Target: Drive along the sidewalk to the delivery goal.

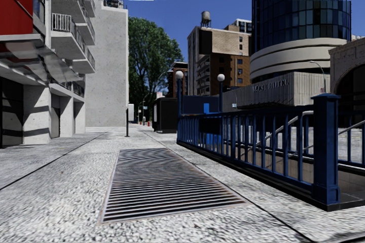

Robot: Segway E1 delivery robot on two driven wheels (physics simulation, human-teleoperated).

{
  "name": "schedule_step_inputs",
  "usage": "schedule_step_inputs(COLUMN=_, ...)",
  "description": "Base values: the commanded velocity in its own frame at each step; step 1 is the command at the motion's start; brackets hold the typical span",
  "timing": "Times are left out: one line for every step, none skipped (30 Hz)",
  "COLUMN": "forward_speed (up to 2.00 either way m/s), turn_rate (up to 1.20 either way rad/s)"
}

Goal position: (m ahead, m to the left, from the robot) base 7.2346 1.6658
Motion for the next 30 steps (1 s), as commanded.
schedule_step_inputs(forward_speed=1.76, turn_rate=0.45)
schedule_step_inputs(forward_speed=1.76, turn_rate=0.45)
schedule_step_inputs(forward_speed=1.76, turn_rate=0.45)
schedule_step_inputs(forward_speed=1.76, turn_rate=0.45)
schedule_step_inputs(forward_speed=1.76, turn_rate=0.45)
schedule_step_inputs(forward_speed=1.76, turn_rate=0.44)
schedule_step_inputs(forward_speed=1.76, turn_rate=0.44)
schedule_step_inputs(forward_speed=1.76, turn_rate=0.44)
schedule_step_inputs(forward_speed=1.76, turn_rate=0.44)
schedule_step_inputs(forward_speed=1.76, turn_rate=0.44)
schedule_step_inputs(forward_speed=1.76, turn_rate=0.44)
schedule_step_inputs(forward_speed=1.76, turn_rate=0.44)
schedule_step_inputs(forward_speed=1.76, turn_rate=0.44)
schedule_step_inputs(forward_speed=1.76, turn_rate=0.44)
schedule_step_inputs(forward_speed=1.76, turn_rate=0.44)
schedule_step_inputs(forward_speed=1.76, turn_rate=0.44)
schedule_step_inputs(forward_speed=1.76, turn_rate=0.44)
schedule_step_inputs(forward_speed=1.76, turn_rate=0.44)
schedule_step_inputs(forward_speed=1.76, turn_rate=0.44)
schedule_step_inputs(forward_speed=1.76, turn_rate=0.44)
schedule_step_inputs(forward_speed=1.76, turn_rate=0.44)
schedule_step_inputs(forward_speed=1.76, turn_rate=0.44)
schedule_step_inputs(forward_speed=1.76, turn_rate=0.44)
schedule_step_inputs(forward_speed=1.76, turn_rate=0.44)
schedule_step_inputs(forward_speed=1.76, turn_rate=0.44)
schedule_step_inputs(forward_speed=1.76, turn_rate=0.44)
schedule_step_inputs(forward_speed=1.76, turn_rate=0.44)
schedule_step_inputs(forward_speed=1.76, turn_rate=0.04)
schedule_step_inputs(forward_speed=1.76, turn_rate=0.00)
schedule_step_inputs(forward_speed=1.76, turn_rate=0.00)
